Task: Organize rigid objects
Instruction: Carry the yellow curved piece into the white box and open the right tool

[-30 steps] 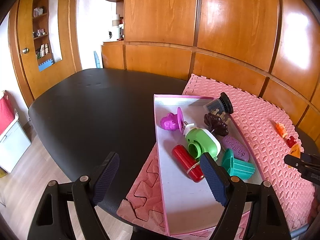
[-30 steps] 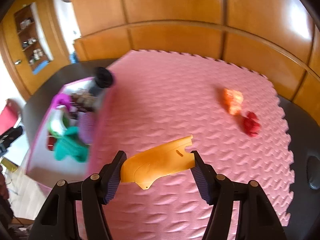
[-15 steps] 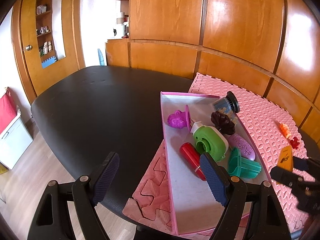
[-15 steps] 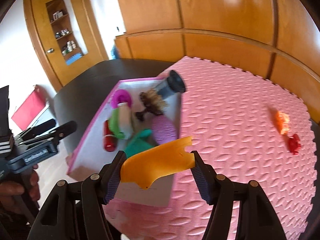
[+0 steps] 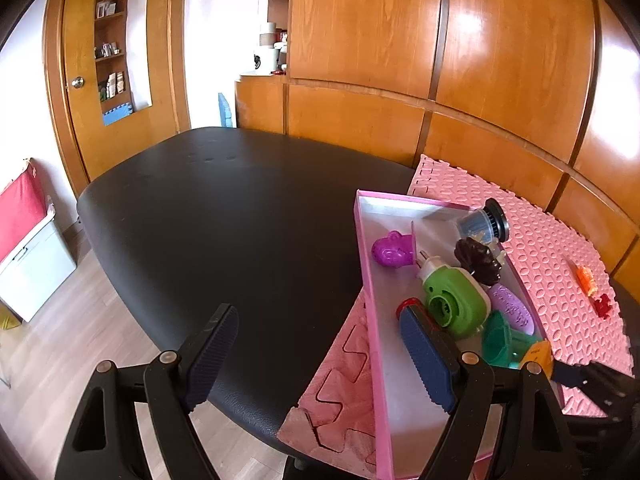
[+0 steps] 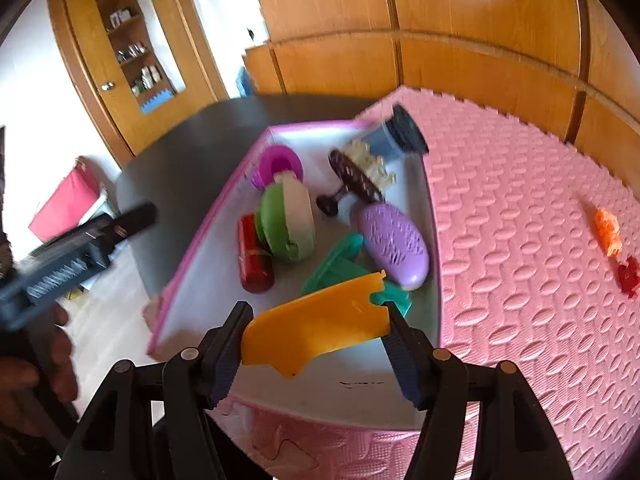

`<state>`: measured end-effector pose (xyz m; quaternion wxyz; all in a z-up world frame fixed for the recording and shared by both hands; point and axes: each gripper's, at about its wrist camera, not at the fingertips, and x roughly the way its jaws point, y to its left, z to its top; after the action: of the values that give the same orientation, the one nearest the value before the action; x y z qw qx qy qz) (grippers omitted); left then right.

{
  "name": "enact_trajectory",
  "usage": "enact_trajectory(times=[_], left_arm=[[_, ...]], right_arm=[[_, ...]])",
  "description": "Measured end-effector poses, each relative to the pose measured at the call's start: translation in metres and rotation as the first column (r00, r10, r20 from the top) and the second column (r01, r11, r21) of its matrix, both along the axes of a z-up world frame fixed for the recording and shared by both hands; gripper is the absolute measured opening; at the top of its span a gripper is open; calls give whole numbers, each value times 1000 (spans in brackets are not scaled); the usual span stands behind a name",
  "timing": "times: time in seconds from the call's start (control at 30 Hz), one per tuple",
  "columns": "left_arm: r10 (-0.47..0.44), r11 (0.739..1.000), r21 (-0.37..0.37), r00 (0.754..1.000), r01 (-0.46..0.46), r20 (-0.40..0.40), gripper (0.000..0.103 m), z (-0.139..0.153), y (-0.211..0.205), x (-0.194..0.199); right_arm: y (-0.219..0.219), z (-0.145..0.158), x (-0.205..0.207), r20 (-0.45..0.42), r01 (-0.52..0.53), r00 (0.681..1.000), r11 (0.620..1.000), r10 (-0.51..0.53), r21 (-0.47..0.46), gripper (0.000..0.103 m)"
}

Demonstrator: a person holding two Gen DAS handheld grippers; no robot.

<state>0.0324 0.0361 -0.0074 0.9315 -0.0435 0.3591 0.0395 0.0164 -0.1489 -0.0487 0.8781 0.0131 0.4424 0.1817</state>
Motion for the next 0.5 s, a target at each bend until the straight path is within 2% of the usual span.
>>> enact_trajectory(times=[0.17,0.33,0.5], left_arm=[[-9,1000,-1,1000,9,-13,83,-4,-2,1],[-6,1000,1,1000,6,-9,87,-3,-2,2],[11,1000,4,1000,-11,-9,87,-3,2,4]], right_arm=[[2,-21,5,-43,19,999,999,-21,-40,66],[3,-21,3,-35,16,999,997,-18,-70,67],[3,-2,-5,38,47,998,993,-43,-105,70]])
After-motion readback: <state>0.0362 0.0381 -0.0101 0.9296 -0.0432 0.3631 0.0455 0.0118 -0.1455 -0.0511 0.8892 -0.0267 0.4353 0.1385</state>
